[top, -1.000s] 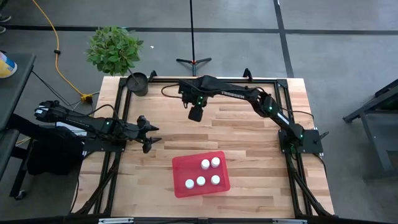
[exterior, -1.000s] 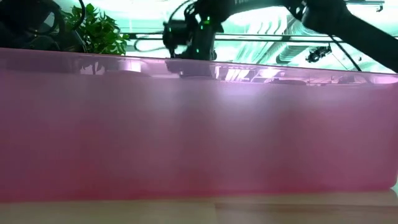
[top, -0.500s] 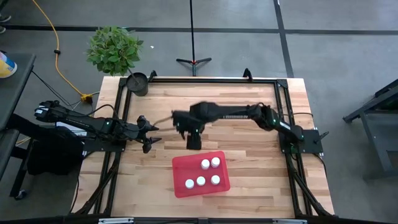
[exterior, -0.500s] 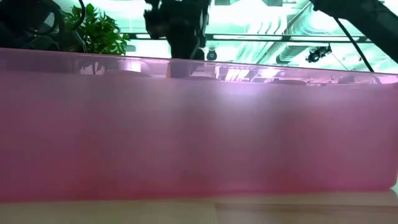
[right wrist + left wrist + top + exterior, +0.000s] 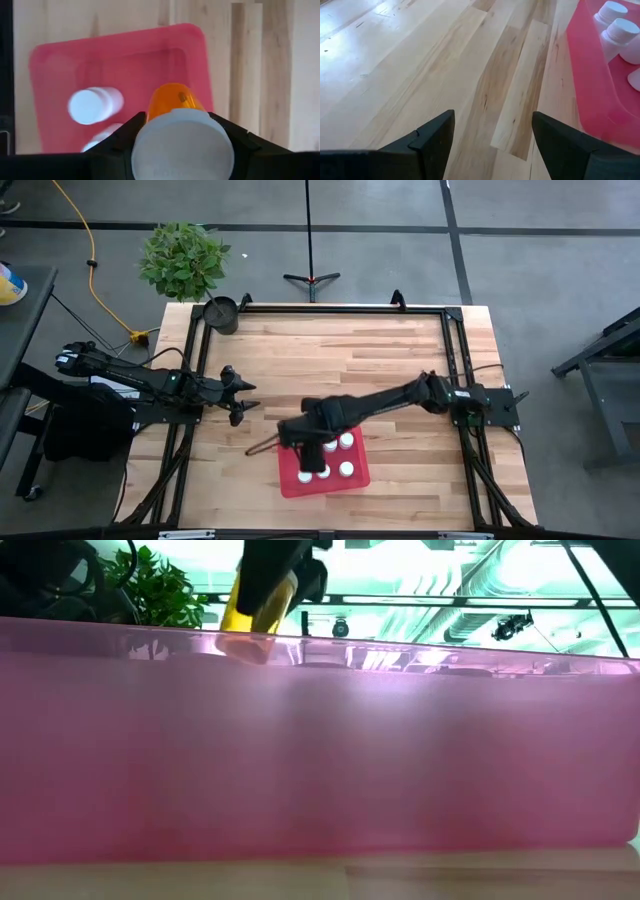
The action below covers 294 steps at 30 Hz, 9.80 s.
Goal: Pick and place pill bottles into a basket
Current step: Put the orange pill bottle into the red bin, then return to Home Position
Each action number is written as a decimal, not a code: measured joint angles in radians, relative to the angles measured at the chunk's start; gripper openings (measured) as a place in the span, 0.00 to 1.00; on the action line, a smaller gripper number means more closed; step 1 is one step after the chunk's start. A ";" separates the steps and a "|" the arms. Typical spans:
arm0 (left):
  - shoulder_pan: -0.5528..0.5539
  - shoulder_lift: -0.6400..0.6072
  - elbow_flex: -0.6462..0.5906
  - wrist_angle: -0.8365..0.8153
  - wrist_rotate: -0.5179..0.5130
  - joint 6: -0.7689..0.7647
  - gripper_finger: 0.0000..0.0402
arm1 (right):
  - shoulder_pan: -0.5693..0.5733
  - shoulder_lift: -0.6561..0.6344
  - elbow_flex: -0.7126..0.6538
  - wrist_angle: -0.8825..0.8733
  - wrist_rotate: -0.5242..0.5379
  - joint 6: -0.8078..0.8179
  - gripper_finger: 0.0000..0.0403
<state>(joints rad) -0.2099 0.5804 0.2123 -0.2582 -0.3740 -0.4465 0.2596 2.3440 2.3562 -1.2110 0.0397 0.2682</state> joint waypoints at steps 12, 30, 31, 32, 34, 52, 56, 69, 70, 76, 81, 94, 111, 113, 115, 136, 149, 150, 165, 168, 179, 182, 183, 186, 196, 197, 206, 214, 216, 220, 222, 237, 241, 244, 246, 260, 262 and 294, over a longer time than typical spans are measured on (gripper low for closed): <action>0.000 0.000 0.000 0.009 0.000 0.000 0.74 | 0.056 0.000 -0.125 0.182 0.035 0.100 0.44; 0.000 0.000 0.000 0.008 0.000 0.000 0.74 | 0.040 0.001 -0.279 0.251 0.029 0.177 0.44; 0.000 0.000 0.000 0.008 0.000 0.000 0.74 | 0.039 0.001 -0.279 0.254 0.029 0.177 0.44; 0.000 0.000 0.000 0.008 0.000 0.000 0.74 | 0.037 0.001 -0.278 0.257 0.029 0.178 0.44; 0.000 0.000 0.000 0.008 0.000 0.000 0.74 | 0.035 0.001 -0.278 0.255 0.020 0.178 0.44; 0.000 0.000 0.000 0.008 0.000 0.000 0.74 | -0.001 0.026 -0.278 0.220 0.006 0.173 0.44; 0.000 0.000 0.000 0.004 0.000 0.000 0.74 | -0.005 0.026 -0.277 0.221 -0.013 0.170 0.44; 0.000 0.000 0.000 0.002 0.000 0.000 0.74 | -0.005 0.026 -0.276 0.230 -0.125 0.170 0.55; 0.000 0.000 0.000 0.002 0.000 0.000 0.74 | -0.005 0.026 -0.276 0.229 -0.125 0.170 0.55; 0.000 0.000 0.000 0.002 0.000 0.000 0.74 | -0.005 0.026 -0.276 0.243 -0.127 0.129 0.53; 0.000 0.000 0.000 0.001 0.000 0.000 0.74 | -0.005 0.024 -0.235 0.243 -0.126 0.093 0.53; 0.000 0.000 0.000 -0.003 0.001 -0.003 0.74 | -0.004 0.024 -0.158 0.198 -0.107 0.066 0.62; 0.000 0.000 0.000 0.003 0.001 0.003 0.74 | -0.019 0.006 -0.098 0.151 -0.093 -0.011 0.65; 0.000 0.000 0.000 0.008 -0.001 0.014 0.74 | -0.024 0.005 -0.050 0.117 -0.074 -0.040 0.65; 0.000 0.000 0.000 0.020 -0.002 0.025 0.74 | -0.030 0.005 0.001 0.095 -0.047 -0.077 0.65; 0.000 -0.025 0.001 0.144 -0.103 0.187 0.74 | -0.132 -0.166 -0.027 0.064 0.036 -0.298 0.53; 0.000 -0.150 0.001 0.065 -0.142 0.233 0.74 | -0.191 -0.208 -0.029 0.020 0.024 -0.373 0.08; 0.000 -0.165 0.001 0.058 -0.147 0.234 0.74 | -0.198 -0.214 -0.029 0.022 0.021 -0.374 0.10; 0.000 -0.503 -0.107 -0.025 -0.110 0.276 0.74 | -0.319 -0.326 -0.065 0.052 -0.251 -0.456 0.13; 0.000 -0.556 -0.095 -0.076 -0.106 0.286 0.74 | -0.343 -0.413 -0.185 0.086 -0.248 -0.452 0.12; 0.000 -0.573 -0.093 -0.086 -0.107 0.306 0.74 | -0.427 -1.120 -1.136 0.721 -0.247 -0.320 0.13; 0.000 -0.574 -0.093 -0.081 -0.108 0.315 0.74 | -0.426 -1.300 -1.343 0.918 -0.252 -0.296 0.13; 0.000 -0.573 -0.093 -0.077 -0.108 0.319 0.74 | -0.425 -1.357 -1.402 0.972 -0.255 -0.291 0.13; 0.000 -0.574 -0.093 -0.073 -0.108 0.321 0.74 | -0.425 -1.504 -1.555 1.073 -0.254 -0.261 0.12; 0.000 -0.574 -0.093 -0.055 -0.117 0.319 0.74 | -0.424 -1.776 -1.834 1.120 -0.252 -0.165 0.12; 0.000 -0.574 -0.093 -0.053 -0.118 0.319 0.74 | -0.423 -1.794 -1.853 1.120 -0.252 -0.161 0.13; 0.000 -0.574 -0.093 -0.051 -0.118 0.319 0.74 | -0.387 -1.908 -1.973 1.181 -0.256 -0.145 0.13; 0.000 -0.574 -0.093 -0.050 -0.118 0.319 0.74 | -0.322 -1.976 -2.026 1.194 -0.238 -0.173 0.13; 0.000 -0.574 -0.093 -0.049 -0.118 0.312 0.74 | -0.307 -1.994 -2.059 1.228 -0.221 -0.179 0.13; 0.000 -0.574 -0.093 -0.050 -0.117 0.311 0.74 | -0.287 -2.035 -2.123 1.277 -0.197 -0.184 0.13; 0.000 -0.574 -0.093 -0.049 -0.117 0.311 0.74 | -0.285 -2.057 -2.144 1.280 -0.196 -0.179 0.13; 0.000 -0.574 -0.093 -0.028 -0.117 0.316 0.74 | -0.285 -2.220 -2.227 1.305 -0.233 -0.166 0.12; 0.000 -0.574 -0.093 -0.021 -0.117 0.319 0.74 | -0.285 -2.247 -2.227 1.287 -0.244 -0.180 0.13; 0.000 -0.573 -0.093 -0.021 -0.117 0.319 0.74 | -0.285 -2.261 -2.227 1.272 -0.243 -0.182 0.13; 0.000 -0.573 -0.093 -0.012 -0.117 0.324 0.74 | -0.285 -2.266 -2.227 1.259 -0.244 -0.183 0.12; 0.000 -0.573 -0.138 0.118 0.030 0.365 0.74 | -0.283 -2.341 -2.346 1.334 -0.260 -0.140 0.12; 0.000 -0.573 -0.165 0.204 0.074 0.373 0.74 | -0.283 -2.341 -2.346 1.341 -0.262 -0.143 0.12; 0.000 -0.563 -0.201 0.301 0.209 0.389 0.74 | -0.236 -2.337 -2.347 1.261 -0.210 -0.074 0.12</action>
<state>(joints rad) -0.2096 0.0174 0.0116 0.0427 -0.1650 -0.0577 0.0235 0.0071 0.0090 0.0497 -0.1707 0.1946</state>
